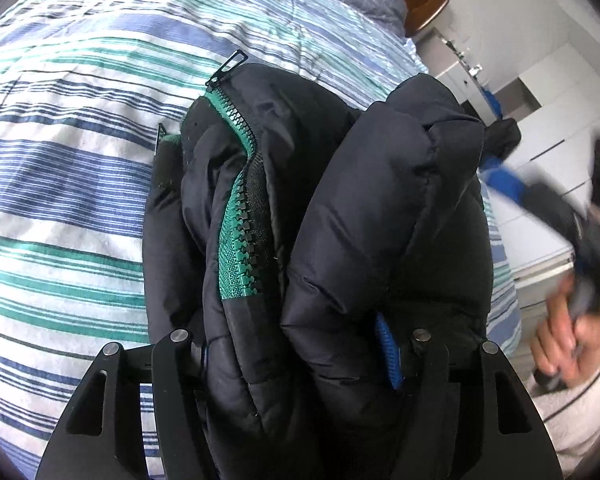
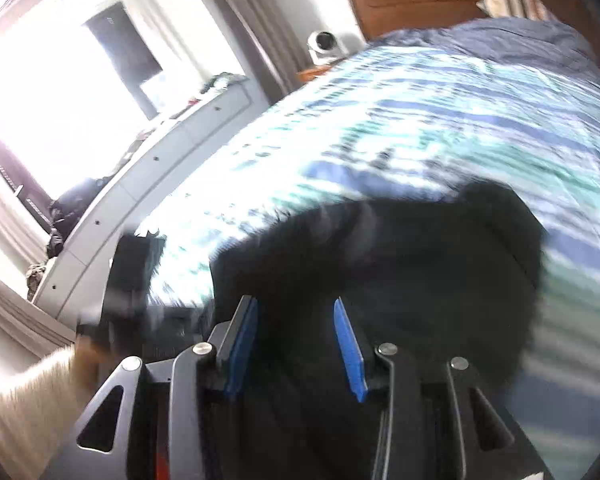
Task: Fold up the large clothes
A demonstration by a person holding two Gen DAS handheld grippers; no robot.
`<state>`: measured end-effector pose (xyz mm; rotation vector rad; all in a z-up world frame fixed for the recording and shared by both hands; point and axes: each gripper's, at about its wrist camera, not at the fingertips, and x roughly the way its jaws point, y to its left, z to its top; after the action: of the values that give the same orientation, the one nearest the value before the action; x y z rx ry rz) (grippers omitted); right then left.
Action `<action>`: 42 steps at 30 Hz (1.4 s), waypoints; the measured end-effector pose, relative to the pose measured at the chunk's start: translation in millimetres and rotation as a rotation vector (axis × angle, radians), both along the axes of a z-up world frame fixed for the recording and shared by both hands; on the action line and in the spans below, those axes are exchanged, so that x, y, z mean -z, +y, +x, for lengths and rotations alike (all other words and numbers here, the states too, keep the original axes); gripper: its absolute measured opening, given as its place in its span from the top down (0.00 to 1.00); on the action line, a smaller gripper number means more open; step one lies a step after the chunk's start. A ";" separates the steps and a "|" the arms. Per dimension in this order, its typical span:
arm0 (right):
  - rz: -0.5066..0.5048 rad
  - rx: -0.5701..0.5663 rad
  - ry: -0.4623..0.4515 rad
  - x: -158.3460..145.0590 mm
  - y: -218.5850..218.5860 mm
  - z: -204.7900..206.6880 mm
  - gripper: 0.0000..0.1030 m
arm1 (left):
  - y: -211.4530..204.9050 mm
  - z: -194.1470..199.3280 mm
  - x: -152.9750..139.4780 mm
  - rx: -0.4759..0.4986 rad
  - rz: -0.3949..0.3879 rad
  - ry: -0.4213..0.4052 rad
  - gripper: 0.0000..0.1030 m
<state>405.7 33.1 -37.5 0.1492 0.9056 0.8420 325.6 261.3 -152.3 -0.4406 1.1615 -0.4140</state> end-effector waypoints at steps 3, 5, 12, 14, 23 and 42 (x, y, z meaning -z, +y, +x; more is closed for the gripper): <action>-0.081 -0.041 0.013 25.2 37.1 24.5 0.61 | 5.2 -0.6 4.1 -0.006 -0.021 0.004 0.39; -0.158 -0.069 0.060 46.9 58.8 38.3 0.62 | 14.5 -0.2 10.7 -0.020 -0.042 0.020 0.39; -0.409 -0.106 0.095 95.8 100.1 48.9 0.62 | 27.8 10.9 35.5 -0.038 -0.084 0.044 0.39; -0.409 -0.094 0.100 108.7 101.6 53.7 0.62 | 33.3 12.3 43.6 -0.056 -0.112 0.046 0.40; -0.393 -0.079 0.039 74.5 87.7 30.2 0.60 | 34.1 2.4 39.9 -0.053 -0.102 0.027 0.40; -0.239 -0.019 0.133 90.5 -46.2 -140.3 0.60 | 21.5 -4.8 39.8 -0.059 -0.111 -0.004 0.35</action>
<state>265.4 -13.1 -128.1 -0.0122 1.1272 0.7413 320.8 282.8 -192.1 -0.5690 1.1229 -0.4288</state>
